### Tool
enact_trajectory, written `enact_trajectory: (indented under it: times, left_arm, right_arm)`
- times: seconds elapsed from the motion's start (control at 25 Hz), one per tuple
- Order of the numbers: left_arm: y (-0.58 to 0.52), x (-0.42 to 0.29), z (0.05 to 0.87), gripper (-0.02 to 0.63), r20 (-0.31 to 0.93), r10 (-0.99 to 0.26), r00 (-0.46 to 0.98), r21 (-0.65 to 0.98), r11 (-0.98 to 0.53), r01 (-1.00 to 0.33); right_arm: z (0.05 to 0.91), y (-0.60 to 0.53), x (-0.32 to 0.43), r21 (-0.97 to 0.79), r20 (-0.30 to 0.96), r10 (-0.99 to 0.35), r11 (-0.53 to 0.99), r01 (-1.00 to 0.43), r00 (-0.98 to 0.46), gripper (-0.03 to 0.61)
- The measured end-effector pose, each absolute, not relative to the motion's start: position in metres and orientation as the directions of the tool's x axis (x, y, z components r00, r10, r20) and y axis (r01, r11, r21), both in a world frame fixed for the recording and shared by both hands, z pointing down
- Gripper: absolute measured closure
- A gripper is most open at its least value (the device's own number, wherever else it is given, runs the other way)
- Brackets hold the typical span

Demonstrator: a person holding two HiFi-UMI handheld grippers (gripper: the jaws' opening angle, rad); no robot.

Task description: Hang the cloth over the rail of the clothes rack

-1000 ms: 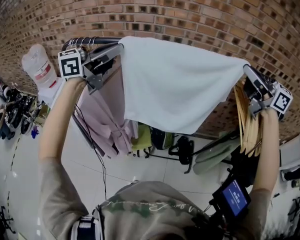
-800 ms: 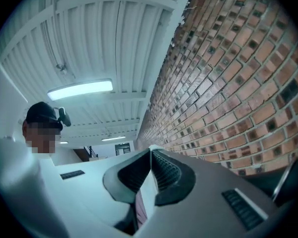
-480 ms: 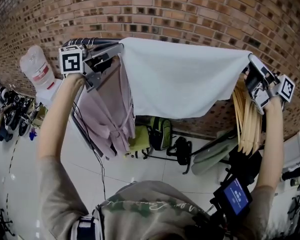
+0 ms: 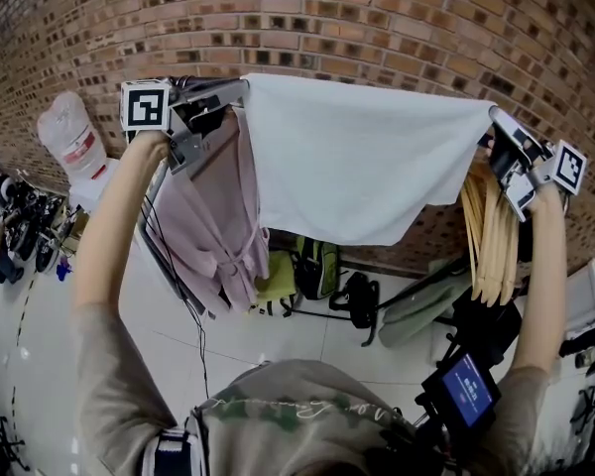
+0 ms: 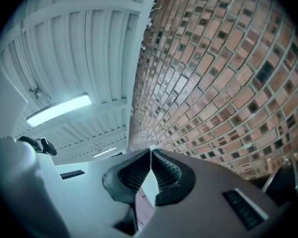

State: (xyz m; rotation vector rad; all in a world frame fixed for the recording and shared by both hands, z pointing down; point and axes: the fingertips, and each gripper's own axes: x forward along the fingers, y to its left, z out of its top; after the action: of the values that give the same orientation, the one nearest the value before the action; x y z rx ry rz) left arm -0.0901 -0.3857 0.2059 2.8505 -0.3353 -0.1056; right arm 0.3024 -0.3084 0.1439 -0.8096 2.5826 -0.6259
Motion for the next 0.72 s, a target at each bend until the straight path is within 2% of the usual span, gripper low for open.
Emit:
enact_trajectory:
  times: [0.12,0.32,0.64,0.72]
  left_arm:
    - [-0.385,-0.088,0.207,0.595,-0.027,-0.243,0.97,0.252,-0.94,-0.229]
    - [-0.388,-0.093,0.203,0.595,-0.047,-0.255,0.966,0.258,-0.937,-0.234]
    - [-0.381,-0.088,0.208,0.595,-0.075,-0.24,0.968,0.319,-0.925,-0.205]
    - [-0.378,-0.09,0.209,0.595,-0.077,-0.237,0.968,0.315,-0.927,-0.202]
  right_arm:
    - [0.148,-0.303,0.294,-0.405,-0.16,-0.602,0.763,-0.504,-0.782,0.56]
    - [0.166,-0.296,0.284,-0.176,-0.017,-0.656,0.744,-0.644,-0.754,0.56]
    - [0.199,-0.289,0.293,-0.154,0.032,-0.709,0.693,-0.704,-0.704,0.554]
    - [0.208,-0.285,0.293,-0.163,0.029,-0.706,0.695,-0.7,-0.708,0.516]
